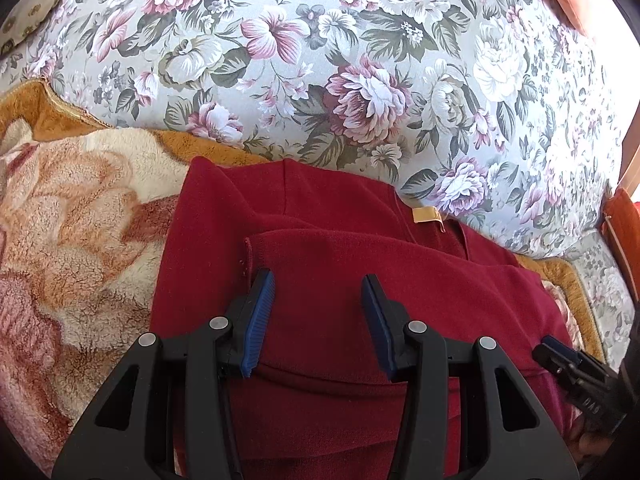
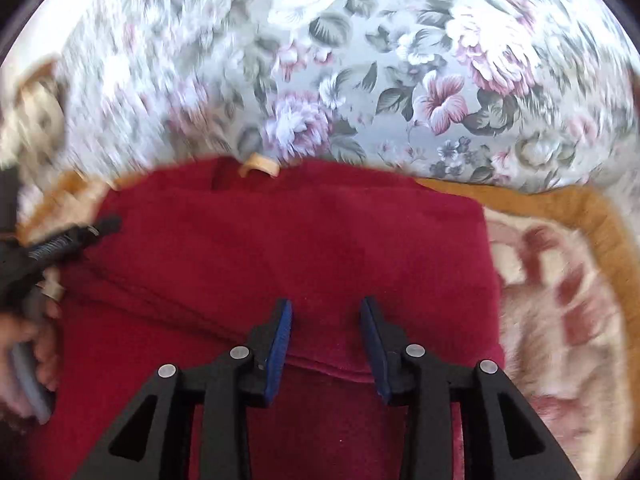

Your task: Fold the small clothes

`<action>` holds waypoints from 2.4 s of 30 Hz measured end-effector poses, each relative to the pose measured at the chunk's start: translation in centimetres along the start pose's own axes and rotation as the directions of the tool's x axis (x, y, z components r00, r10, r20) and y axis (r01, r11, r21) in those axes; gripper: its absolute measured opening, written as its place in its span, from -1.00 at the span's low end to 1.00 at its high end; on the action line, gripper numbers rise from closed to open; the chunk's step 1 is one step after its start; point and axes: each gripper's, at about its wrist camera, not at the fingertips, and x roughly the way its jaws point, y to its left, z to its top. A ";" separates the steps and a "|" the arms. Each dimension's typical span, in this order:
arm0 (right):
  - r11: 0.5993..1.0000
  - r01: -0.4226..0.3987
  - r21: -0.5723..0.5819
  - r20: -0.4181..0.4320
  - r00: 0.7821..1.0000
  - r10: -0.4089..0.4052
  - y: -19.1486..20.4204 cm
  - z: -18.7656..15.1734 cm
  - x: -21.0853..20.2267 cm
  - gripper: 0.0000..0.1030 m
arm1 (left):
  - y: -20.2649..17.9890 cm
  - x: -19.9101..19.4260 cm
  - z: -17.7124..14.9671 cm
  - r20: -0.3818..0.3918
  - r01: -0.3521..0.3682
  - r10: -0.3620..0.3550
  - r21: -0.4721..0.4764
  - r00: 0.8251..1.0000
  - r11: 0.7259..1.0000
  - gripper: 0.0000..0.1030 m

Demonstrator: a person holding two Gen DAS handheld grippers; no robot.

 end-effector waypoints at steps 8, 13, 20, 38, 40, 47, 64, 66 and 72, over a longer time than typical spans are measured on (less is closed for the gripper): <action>0.999 0.026 -0.026 0.023 0.999 -0.026 0.6 -0.2 -0.2 -0.26 | 0.2 -1.7 -0.9 -0.053 0.074 -0.075 -0.022 0.996 0.997 -0.14; 0.997 0.061 -0.054 0.035 0.998 -0.060 1.1 -0.4 0.3 -0.25 | -1.5 -2.4 0.3 -0.069 0.059 -0.059 -0.013 0.996 0.998 -0.05; 0.999 0.033 -0.034 0.038 0.999 -0.032 0.6 -0.5 0.3 -0.24 | -5.5 3.0 1.3 -0.152 -0.174 0.200 0.171 0.968 0.970 0.06; 0.991 0.128 -0.048 -0.151 0.979 -0.134 3.2 -0.5 -2.1 -0.25 | -2.1 -20.9 -13.4 -0.094 -0.096 0.089 -0.078 0.992 0.992 0.06; 0.997 0.071 -0.022 -0.156 0.985 -0.073 3.8 -1.6 -4.2 -0.25 | -1.0 -21.8 -14.7 -0.091 -0.080 0.070 -0.118 0.993 0.990 0.06; 0.995 -0.027 -0.093 -0.048 0.999 0.022 7.8 -7.2 -13.3 -0.25 | -1.7 -20.3 -18.9 -0.170 -0.064 0.045 -0.108 0.984 0.992 0.06; 0.979 0.005 -0.204 -0.056 0.998 -0.017 13.4 -12.1 -14.7 -0.25 | -1.5 -20.9 -19.1 -0.134 -0.075 0.058 -0.125 0.989 0.989 0.06; 0.980 0.013 -0.200 -0.061 0.998 -0.026 13.4 -12.2 -14.6 -0.25 | -1.6 -20.9 -19.2 -0.134 -0.074 0.057 -0.125 0.989 0.989 0.06; 0.975 0.013 -0.223 -0.084 0.996 -0.032 13.8 -12.3 -14.3 -0.25 | -1.7 -20.9 -19.1 -0.141 -0.074 0.057 -0.120 0.988 0.990 0.06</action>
